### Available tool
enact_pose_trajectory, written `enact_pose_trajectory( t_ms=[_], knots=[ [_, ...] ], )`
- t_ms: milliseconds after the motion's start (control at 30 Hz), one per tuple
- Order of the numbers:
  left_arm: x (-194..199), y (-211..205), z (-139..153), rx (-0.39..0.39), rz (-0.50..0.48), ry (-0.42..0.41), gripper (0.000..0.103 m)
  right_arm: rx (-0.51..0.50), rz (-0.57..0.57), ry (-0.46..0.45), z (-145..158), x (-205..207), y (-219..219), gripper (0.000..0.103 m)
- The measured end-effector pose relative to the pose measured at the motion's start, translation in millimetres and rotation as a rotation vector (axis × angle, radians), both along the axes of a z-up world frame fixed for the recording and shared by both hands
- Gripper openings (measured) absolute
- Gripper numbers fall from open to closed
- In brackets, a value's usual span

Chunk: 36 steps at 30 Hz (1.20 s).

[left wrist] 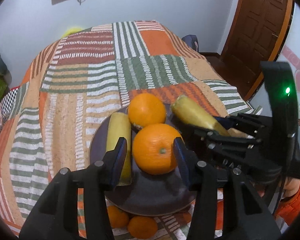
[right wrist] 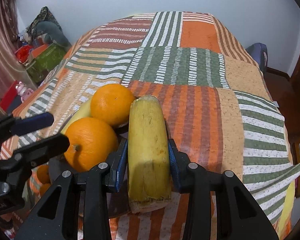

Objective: Organize fruits
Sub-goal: 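Lower the orange and corn cob onto the purple plate and open both grippers, then grasp a red tomato with the left gripper while the right gripper grasps another tomato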

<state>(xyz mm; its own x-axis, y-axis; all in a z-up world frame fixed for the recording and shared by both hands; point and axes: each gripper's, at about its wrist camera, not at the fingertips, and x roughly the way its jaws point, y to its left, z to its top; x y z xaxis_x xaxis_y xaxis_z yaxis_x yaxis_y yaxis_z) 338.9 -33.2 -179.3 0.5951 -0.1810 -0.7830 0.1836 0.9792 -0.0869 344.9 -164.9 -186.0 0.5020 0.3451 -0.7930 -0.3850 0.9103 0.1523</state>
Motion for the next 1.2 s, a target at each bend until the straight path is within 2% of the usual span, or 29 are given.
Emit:
enact_pose_trajectory(
  t_ms=[167,433,700,900,1200],
  knots=[
    [-6.0,10.3,-7.6,-0.017,0.021,0.025,0.049,-0.006,0.01,0.026,0.0,6.7,6.4,0.035],
    [-21.0,25.1,-3.8,-0.022,0.046,0.031,0.049,0.049,0.0,0.078,1.5,8.4,1.0,0.04],
    [-45.1,34.2,12.1,-0.009,0.062,0.013,0.049,-0.002,0.016,0.025,21.6,-18.9,0.5,0.041],
    [-74.9,39.1,29.0,0.003,0.07,-0.012,0.054,-0.006,0.012,-0.053,48.8,-53.7,-6.3,0.056],
    [-119.1,42.5,38.5,0.009,0.078,-0.016,0.061,-0.029,0.032,-0.14,72.3,-105.7,-10.1,0.064]
  ],
)
